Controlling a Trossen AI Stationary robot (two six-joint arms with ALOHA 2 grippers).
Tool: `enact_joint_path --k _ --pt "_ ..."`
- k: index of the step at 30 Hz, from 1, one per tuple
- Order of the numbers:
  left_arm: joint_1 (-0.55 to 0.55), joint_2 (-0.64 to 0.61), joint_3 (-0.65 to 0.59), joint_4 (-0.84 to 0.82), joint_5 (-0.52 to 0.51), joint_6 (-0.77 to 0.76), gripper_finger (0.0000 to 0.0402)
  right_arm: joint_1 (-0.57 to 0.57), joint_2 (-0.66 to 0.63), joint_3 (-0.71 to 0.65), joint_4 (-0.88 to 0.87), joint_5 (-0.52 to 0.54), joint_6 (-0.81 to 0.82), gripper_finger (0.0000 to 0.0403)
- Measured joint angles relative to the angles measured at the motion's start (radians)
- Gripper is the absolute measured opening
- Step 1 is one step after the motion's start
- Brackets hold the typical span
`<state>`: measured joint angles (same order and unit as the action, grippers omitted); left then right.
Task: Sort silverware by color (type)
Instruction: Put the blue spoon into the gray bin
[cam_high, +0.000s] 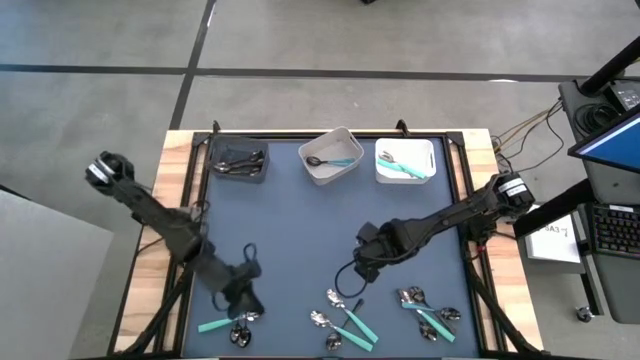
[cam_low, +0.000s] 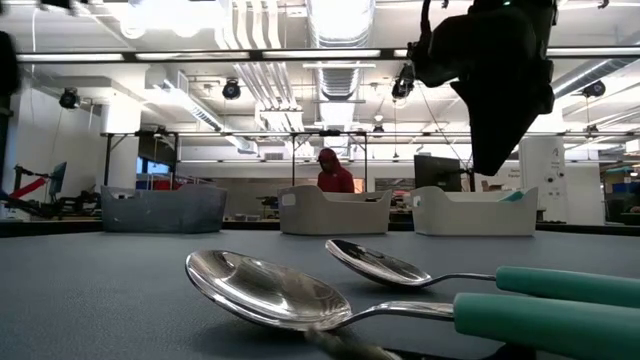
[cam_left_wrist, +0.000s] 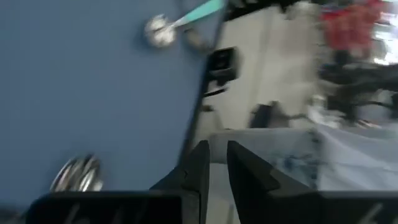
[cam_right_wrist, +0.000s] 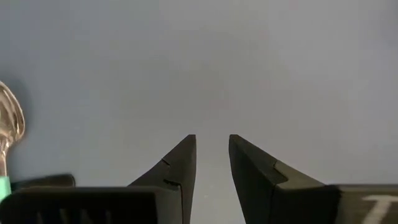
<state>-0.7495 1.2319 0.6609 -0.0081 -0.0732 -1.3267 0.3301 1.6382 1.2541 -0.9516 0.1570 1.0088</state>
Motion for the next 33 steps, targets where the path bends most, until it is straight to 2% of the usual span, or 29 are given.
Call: enact_joint_path --k 3,5,9,12,16,22,25,27,29,31,33 --pt "-0.109 0.029 0.081 -0.221 -0.125 -0.142 0.0040 0.000 0.000 0.000 0.000 0.000 0.000 0.0091" --pt "-0.170 0.061 0.142 -0.394 -0.172 -0.247 0.0040 -0.001 0.000 0.000 0.001 0.000 0.001 0.0091" --pt "-0.252 0.155 0.286 -0.719 -0.228 -0.427 0.0040 -0.001 0.000 0.000 0.009 0.000 0.000 0.0086" --pt "-0.269 0.239 0.384 -0.884 -0.237 -0.475 0.0040 -0.001 0.000 0.000 0.024 0.000 0.000 0.0082" --pt "-0.267 0.344 0.489 -0.960 -0.242 -0.450 0.0039 -0.001 0.000 0.000 0.029 0.000 0.001 0.0083" --pt "-0.267 0.477 0.628 -1.020 -0.248 -0.334 0.0039 -0.001 0.000 0.000 0.055 0.001 0.001 0.0089" --pt "-0.276 0.523 0.668 -1.099 -0.351 -0.301 0.0039 -0.001 0.000 0.000 0.073 0.001 0.001 0.0091" --pt "-0.282 0.547 0.670 -1.192 -0.425 -0.358 0.0039 -0.001 0.000 0.000 0.083 0.001 0.001 0.0089" --pt "-0.283 0.559 0.653 -1.255 -0.462 -0.506 0.0039 -0.001 0.000 0.000 0.088 0.001 0.003 0.0086" --pt "-0.278 0.560 0.630 -1.242 -0.500 -0.662 0.0039 -0.001 0.000 0.000 0.107 0.001 0.002 0.0083" --pt "-0.275 0.559 0.622 -1.160 -0.552 -0.807 0.0039 -0.001 0.000 0.001 0.111 0.001 0.002 0.0081"
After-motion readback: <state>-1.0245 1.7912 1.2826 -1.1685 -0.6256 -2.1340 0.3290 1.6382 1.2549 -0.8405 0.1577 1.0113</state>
